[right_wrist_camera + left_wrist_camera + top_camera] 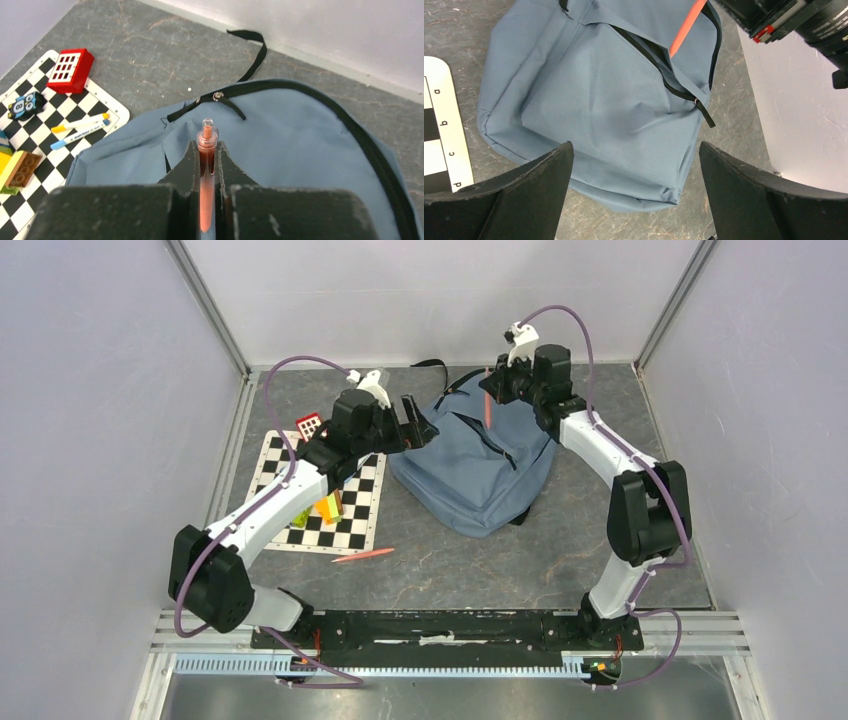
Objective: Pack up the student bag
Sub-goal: Place the stationery in the student bag.
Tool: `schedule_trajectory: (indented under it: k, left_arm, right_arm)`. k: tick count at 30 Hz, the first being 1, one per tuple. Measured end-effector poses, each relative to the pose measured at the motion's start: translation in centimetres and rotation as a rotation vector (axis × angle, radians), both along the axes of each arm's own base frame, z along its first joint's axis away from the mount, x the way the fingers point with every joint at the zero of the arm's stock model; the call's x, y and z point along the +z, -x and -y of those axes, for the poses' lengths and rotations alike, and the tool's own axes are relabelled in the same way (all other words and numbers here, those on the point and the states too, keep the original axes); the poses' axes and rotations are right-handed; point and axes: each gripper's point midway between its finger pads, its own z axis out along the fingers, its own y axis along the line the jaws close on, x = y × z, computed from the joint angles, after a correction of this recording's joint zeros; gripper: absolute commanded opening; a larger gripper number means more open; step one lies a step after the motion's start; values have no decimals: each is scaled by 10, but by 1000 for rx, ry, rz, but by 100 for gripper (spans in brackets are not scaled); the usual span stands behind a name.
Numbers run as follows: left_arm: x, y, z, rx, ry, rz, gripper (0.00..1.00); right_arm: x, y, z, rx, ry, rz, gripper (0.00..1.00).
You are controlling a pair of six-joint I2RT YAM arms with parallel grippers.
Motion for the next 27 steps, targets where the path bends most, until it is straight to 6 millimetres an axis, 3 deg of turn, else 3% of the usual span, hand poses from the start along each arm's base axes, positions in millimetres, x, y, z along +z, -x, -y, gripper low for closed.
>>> schedule_trajectory:
  k: [5,22,27]
  left_arm:
    - [0,1,-3,10,-5,-2,100]
    - [-7,1,-11,43,-6,-31,100]
    - [-7,0,-13,48,-6,-32,100]
  right_arm:
    - [-15,8,-6,26,4,-33,0]
    - [-7,29,-54,128,64,26,0]
    - [-9,27,-54,114,167,72,0]
